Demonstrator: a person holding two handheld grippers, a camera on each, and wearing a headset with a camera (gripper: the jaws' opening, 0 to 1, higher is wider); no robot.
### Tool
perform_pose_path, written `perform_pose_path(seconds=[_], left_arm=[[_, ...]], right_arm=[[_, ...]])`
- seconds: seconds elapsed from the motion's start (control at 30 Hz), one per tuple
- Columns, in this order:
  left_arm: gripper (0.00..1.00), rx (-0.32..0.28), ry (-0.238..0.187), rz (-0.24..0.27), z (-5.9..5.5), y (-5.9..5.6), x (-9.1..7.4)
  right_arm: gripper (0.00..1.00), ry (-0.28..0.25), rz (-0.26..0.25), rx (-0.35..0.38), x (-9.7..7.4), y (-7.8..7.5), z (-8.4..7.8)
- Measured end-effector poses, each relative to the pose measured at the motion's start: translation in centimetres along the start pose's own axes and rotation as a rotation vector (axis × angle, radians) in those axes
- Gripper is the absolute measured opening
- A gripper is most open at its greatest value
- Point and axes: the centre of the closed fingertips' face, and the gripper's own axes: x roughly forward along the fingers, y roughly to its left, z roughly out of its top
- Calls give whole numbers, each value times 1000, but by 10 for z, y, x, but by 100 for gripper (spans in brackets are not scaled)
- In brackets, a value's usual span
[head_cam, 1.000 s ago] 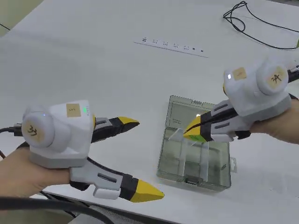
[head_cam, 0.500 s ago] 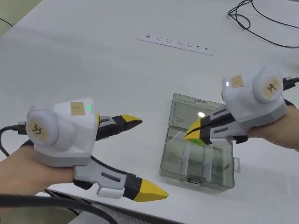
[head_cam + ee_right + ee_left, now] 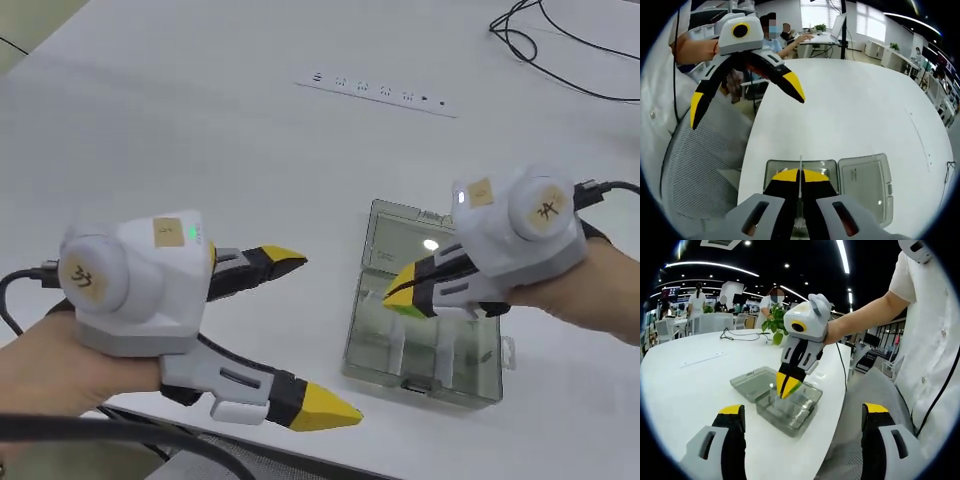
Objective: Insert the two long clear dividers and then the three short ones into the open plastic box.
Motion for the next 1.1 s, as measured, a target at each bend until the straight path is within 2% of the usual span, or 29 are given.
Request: perform_pose_path(seconds=[0.53,0.77,1.1], left_arm=[[98,-3,6,-4,-2,0,-2],[99,0,12,-5,-4,1,-1],[100,6,26,-7,-8,3,1]], right_arm=[[2,27,13,2,12,-1,-6],[2,71,22,8,20,0,-12],[2,150,19,-35,29,0,-19]])
